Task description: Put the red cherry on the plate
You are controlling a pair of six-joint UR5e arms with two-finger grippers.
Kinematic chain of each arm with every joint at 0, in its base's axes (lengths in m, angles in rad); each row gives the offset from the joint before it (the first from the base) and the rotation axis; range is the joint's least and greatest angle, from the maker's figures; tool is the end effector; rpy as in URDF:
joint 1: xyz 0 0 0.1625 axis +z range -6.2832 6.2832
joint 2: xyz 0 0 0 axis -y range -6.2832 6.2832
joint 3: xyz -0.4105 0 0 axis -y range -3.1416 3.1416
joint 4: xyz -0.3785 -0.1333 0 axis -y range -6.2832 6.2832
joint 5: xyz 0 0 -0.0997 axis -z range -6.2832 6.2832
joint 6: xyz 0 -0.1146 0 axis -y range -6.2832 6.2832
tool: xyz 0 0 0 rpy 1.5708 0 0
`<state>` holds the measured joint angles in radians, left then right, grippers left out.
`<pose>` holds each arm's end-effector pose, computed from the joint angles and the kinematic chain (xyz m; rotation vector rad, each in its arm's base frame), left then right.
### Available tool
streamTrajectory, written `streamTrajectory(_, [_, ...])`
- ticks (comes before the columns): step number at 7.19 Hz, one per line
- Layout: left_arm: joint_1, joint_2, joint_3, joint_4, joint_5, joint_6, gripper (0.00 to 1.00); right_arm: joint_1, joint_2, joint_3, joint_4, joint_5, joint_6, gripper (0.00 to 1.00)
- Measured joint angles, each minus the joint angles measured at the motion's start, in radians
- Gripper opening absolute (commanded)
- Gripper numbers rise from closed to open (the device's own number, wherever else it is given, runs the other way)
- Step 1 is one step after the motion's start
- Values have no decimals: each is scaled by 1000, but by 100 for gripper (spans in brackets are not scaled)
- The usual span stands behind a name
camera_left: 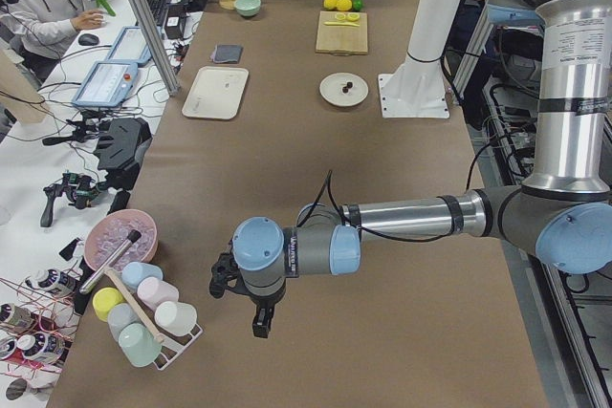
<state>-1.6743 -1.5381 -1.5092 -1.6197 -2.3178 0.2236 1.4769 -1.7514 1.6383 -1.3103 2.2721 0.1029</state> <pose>-0.1026 -0.4510 0.6969 0.0790 0.7443 0.0975 0.0203 -0.4176 0.6810 0.0718 -0.7105 -0.0431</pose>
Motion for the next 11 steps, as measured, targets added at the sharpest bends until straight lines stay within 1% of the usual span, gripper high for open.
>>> streamTrajectory(2, [-1,-1,26,-6,-1,-1,98,9,2,0,0,5,-2,100])
streamTrajectory(6, [1,-5,49,-12,-3,0,98,105,15,8,-16,87,-36,100])
streamTrajectory(8, [1,-5,45,-12,-3,0,98,129,16,13,-31,91,-49,100])
streamTrajectory(11, [1,-6,39,-12,-3,-1,98,134,16,15,-34,71,-57,100])
